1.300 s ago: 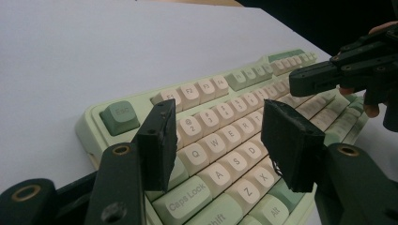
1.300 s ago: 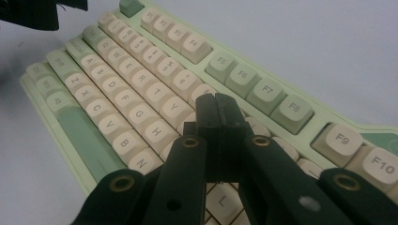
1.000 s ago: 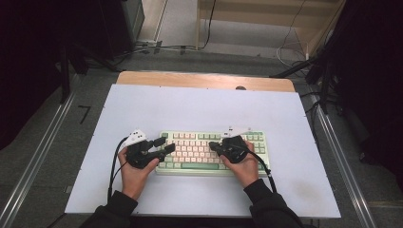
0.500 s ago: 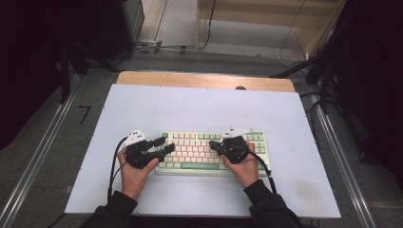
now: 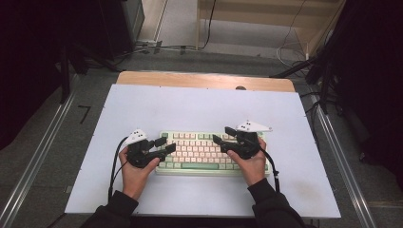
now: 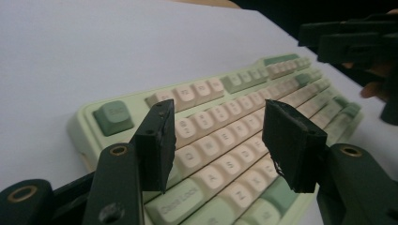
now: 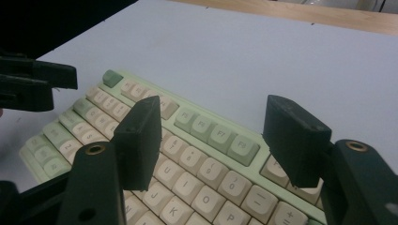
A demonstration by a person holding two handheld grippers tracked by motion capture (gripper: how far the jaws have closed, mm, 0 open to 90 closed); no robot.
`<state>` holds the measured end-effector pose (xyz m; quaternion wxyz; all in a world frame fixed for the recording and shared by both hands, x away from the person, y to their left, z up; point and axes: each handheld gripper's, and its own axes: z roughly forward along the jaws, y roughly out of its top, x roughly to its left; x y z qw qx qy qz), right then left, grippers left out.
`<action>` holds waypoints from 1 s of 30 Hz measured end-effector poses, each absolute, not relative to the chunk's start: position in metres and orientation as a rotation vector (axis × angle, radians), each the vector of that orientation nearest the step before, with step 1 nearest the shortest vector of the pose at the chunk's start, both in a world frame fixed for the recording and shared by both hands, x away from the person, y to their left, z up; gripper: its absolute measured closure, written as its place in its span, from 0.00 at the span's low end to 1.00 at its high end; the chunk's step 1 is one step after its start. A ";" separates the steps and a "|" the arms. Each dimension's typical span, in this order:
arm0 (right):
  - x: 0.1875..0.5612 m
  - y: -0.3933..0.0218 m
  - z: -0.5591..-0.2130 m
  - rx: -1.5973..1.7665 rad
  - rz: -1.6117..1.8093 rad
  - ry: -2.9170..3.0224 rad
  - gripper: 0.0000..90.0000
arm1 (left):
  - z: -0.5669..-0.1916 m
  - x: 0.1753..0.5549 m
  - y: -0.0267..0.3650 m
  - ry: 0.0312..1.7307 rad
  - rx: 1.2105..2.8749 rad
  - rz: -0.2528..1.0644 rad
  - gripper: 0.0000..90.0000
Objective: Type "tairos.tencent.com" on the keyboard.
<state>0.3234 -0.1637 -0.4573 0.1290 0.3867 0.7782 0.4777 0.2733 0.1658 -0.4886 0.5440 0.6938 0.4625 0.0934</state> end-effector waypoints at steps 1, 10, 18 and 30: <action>0.324 -0.165 -0.457 1.129 1.392 2.255 0.39 | -0.489 0.273 0.166 1.098 1.646 0.222 0.51; 0.324 -0.174 -0.451 1.147 1.428 2.213 0.39 | -0.480 0.279 0.150 1.101 1.692 0.265 0.51; 0.326 -0.178 -0.450 1.161 1.438 2.206 0.38 | -0.471 0.285 0.126 1.059 1.752 0.293 0.54; 0.326 -0.178 -0.452 1.164 1.430 2.220 0.38 | -0.479 0.291 0.114 1.058 1.824 0.275 1.00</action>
